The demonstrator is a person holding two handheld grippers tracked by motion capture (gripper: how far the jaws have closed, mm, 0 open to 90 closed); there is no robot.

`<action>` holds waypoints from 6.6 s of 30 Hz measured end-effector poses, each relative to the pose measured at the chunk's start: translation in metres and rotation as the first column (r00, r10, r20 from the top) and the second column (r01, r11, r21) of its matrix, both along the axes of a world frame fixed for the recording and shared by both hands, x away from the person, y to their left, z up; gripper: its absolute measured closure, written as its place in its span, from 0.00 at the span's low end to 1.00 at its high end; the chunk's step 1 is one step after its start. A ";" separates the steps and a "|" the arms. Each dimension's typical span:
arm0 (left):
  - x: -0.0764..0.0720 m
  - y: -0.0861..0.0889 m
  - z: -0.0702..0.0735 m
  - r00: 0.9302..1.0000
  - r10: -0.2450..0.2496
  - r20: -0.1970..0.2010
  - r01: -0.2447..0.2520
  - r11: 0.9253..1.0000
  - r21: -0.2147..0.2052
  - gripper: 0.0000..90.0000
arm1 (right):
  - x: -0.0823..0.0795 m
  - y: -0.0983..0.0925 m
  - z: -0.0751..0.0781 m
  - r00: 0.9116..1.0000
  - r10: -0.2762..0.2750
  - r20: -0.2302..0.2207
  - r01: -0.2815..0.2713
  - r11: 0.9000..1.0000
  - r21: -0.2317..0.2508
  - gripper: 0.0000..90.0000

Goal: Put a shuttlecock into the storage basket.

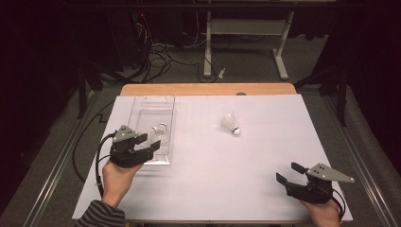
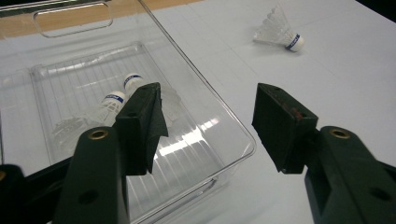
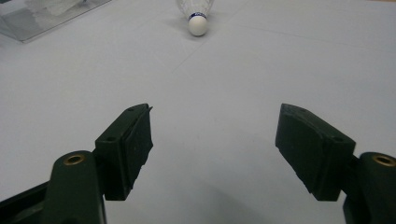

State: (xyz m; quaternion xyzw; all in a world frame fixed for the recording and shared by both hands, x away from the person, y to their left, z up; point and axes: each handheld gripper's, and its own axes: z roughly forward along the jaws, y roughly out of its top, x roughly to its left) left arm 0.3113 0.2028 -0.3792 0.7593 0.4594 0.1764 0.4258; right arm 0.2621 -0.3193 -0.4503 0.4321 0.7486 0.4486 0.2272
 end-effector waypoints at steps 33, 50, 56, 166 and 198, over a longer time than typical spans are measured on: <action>-0.025 -0.003 -0.006 0.999 -0.036 0.040 0.036 0.999 0.000 0.48 | 0.000 0.000 0.000 1.000 0.002 -0.001 -0.002 1.000 0.000 0.31; -0.035 -0.002 -0.013 0.998 -0.034 0.054 0.034 0.999 -0.003 0.47 | 0.000 0.001 0.000 1.000 0.000 -0.002 0.000 1.000 -0.002 0.31; -0.037 -0.002 -0.014 0.998 -0.036 0.055 0.037 0.999 -0.008 0.47 | 0.000 0.000 0.000 1.000 0.001 0.000 -0.001 1.000 -0.001 0.31; -0.054 -0.006 -0.055 0.996 -0.075 0.053 0.080 0.993 -0.089 0.43 | 0.000 0.001 0.000 1.000 -0.002 -0.002 0.002 1.000 0.001 0.31; -0.045 -0.027 -0.044 0.990 -0.124 0.067 0.129 0.988 -0.087 0.43 | 0.000 0.001 0.000 1.000 0.000 -0.004 0.000 1.000 -0.002 0.31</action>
